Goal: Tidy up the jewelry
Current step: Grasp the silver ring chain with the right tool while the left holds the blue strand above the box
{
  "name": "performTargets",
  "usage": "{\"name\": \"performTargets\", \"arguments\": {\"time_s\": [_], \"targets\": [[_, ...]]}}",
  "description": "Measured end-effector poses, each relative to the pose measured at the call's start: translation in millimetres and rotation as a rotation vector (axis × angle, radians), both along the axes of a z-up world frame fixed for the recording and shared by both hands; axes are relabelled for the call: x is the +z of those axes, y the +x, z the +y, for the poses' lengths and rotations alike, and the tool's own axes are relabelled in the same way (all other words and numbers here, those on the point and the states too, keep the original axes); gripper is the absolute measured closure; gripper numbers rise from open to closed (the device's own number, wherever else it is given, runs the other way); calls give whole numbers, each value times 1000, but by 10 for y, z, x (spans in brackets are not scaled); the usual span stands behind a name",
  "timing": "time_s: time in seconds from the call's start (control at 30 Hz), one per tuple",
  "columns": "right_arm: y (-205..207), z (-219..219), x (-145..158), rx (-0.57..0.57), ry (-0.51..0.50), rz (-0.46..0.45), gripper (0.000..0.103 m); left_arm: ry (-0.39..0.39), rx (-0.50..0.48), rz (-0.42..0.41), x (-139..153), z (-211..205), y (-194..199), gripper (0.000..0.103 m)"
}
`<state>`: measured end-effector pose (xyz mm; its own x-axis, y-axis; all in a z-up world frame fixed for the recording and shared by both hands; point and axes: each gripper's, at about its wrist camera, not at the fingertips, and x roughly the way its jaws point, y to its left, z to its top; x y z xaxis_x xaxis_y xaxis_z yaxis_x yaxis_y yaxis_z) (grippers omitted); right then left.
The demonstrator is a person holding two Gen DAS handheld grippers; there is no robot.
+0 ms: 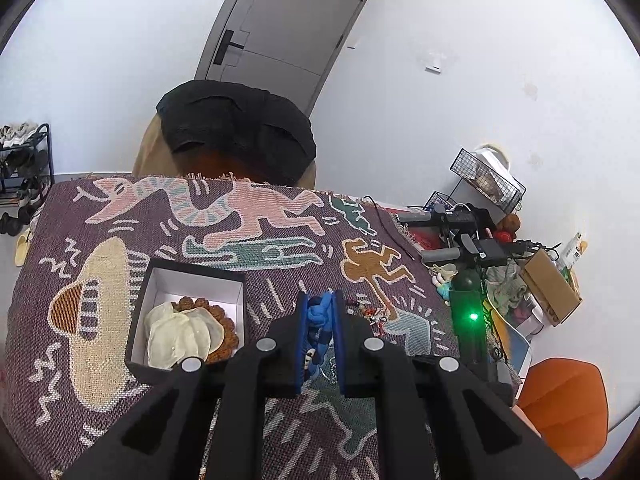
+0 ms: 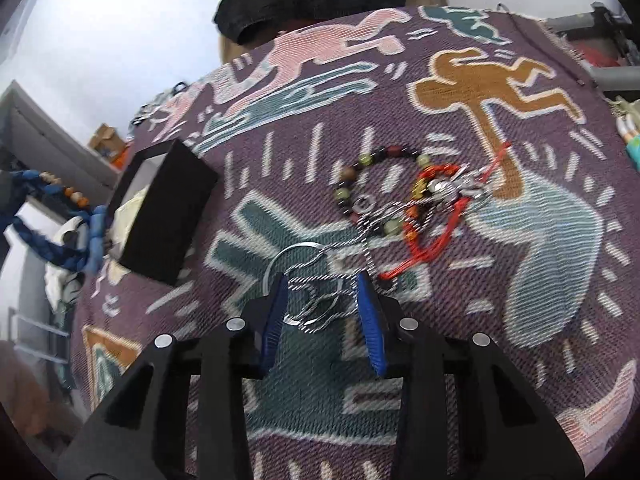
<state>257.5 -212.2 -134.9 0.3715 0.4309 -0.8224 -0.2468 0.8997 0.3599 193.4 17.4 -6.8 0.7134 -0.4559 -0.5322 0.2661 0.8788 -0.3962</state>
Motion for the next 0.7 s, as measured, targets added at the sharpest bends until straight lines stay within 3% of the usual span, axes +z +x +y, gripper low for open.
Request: {"name": "performTargets", "arguments": {"time_s": [0.27,0.37,0.5,0.63,0.7], "targets": [[-111,29,-10,125,27,35,66,-22,-7,19,-107,3,1,93],[-161,51,20,165,-9,23,66,-24,-6,21,-117,16,-7,93],[-109,-13,143,133,-56,-43,66,-32,-3,24,-126,43,-4,93],[-7,122,79,179,-136,-53,66,-31,-7,26,-133,42,-3,93],[-31,222,17,232,-177,-56,56,-31,-7,26,-136,51,-8,93]]}}
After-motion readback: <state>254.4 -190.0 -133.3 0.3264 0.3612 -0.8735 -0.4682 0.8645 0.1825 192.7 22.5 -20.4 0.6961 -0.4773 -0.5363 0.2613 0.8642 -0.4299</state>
